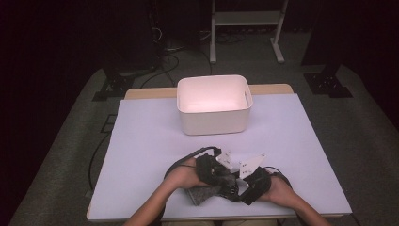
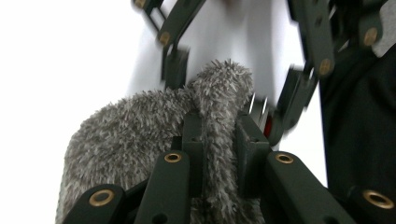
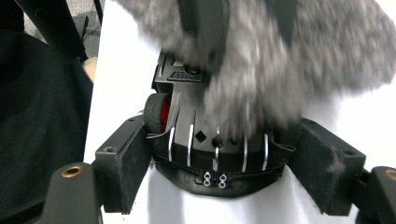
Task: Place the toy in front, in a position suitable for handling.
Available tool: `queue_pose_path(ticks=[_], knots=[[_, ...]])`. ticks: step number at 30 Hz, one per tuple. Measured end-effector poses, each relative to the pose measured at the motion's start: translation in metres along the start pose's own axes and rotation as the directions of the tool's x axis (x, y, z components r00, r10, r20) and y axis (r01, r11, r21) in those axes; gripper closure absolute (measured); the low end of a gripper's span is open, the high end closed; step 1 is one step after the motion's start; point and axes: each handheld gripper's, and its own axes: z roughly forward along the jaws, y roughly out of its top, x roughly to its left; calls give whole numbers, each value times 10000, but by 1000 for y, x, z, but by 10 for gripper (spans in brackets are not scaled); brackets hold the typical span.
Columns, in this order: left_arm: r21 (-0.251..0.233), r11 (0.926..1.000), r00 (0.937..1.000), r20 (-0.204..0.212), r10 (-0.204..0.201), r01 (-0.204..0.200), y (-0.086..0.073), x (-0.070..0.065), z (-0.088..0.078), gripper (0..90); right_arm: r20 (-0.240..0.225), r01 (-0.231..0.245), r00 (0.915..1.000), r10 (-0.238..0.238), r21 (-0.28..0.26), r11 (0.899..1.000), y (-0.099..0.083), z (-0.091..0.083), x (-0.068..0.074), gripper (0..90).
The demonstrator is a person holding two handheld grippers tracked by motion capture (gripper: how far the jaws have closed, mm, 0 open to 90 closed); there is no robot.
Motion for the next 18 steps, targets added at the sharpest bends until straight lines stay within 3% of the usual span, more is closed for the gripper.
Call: queue_pose_path(ticks=[3, 7, 12, 14, 18], knots=[[120, 9992, 9991, -190, -373, 376, -21, 3, -15, 768, 39, -9, 10000, 9, 34, 10000, 1, -1, -1, 235], [-212, 9977, 9979, 37, -646, 647, -38, -1, -21, 768, -71, -334, 9994, 334, 18, 9994, -1, -3, -7, 234], [-200, 9985, 9985, 182, -507, 511, -38, -4, -18, 768, -304, -783, 9964, 792, 320, 9964, 1, -1, -9, 201], [-274, 9986, 9986, 268, -455, 463, -37, -6, -16, 768, -575, -1191, 9909, 1214, 413, 9920, 3, -1, -12, 179], [-381, 9983, 9983, 377, -436, 450, -38, -7, -15, 769, -647, -1301, 9889, 1334, 527, 9901, 7, -2, -13, 165]])
